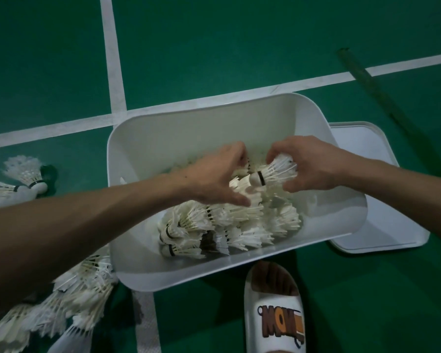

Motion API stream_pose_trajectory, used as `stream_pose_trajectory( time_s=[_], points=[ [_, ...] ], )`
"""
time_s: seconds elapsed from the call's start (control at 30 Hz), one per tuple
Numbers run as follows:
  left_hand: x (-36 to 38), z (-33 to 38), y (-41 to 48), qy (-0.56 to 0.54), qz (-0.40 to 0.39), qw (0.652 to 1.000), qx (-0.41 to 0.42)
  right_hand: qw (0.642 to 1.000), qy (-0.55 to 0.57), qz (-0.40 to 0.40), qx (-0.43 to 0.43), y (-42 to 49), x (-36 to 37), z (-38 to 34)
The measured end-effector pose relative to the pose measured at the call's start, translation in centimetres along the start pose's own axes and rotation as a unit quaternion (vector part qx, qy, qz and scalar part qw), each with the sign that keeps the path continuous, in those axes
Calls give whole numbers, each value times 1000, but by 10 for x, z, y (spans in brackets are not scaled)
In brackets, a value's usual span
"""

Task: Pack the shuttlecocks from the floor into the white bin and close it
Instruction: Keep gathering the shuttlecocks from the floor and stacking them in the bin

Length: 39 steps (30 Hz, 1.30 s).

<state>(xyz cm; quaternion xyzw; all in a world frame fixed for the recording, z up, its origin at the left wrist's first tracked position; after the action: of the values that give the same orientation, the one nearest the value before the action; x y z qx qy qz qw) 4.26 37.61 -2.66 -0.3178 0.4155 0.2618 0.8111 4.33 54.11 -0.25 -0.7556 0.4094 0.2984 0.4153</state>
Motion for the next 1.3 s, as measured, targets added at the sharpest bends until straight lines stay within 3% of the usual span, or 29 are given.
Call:
stream_pose_trajectory(
  time_s=[0.13, 0.23, 0.67, 0.9, 1.03, 1.3],
  points=[
    [23, 2, 1, 94, -124, 986, 61, 998, -47, -21, 45, 4, 5, 4],
    [34, 4, 1, 145, -171, 971, 84, 996, -62, -31, 49, 4, 6, 4],
    [26, -3, -6, 64, -146, 983, 95, 996, 14, -86, 19, -7, 34, -8],
    [23, -8, -20, 137, -163, 973, 95, 987, 99, -108, 71, -10, 29, 3],
    [25, -16, -27, 184, -193, 958, 100, 983, 75, -146, 82, -8, 33, 2],
    [25, -24, -24, 217, -191, 953, 94, 990, 33, -126, 55, 4, 42, -3]
  ],
)
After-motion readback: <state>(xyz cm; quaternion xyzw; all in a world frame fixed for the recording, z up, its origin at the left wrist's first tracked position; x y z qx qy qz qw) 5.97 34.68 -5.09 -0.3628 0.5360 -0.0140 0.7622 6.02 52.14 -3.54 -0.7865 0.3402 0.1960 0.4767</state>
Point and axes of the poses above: each hand's wrist, its own y-axis towards the middle knuckle, its own x-axis out of the palm, z = x × y, the point moved 4 cm from there along y, towards the middle knuckle, and after that the axes turned 12 degrees about y, right-handed, at the moved point
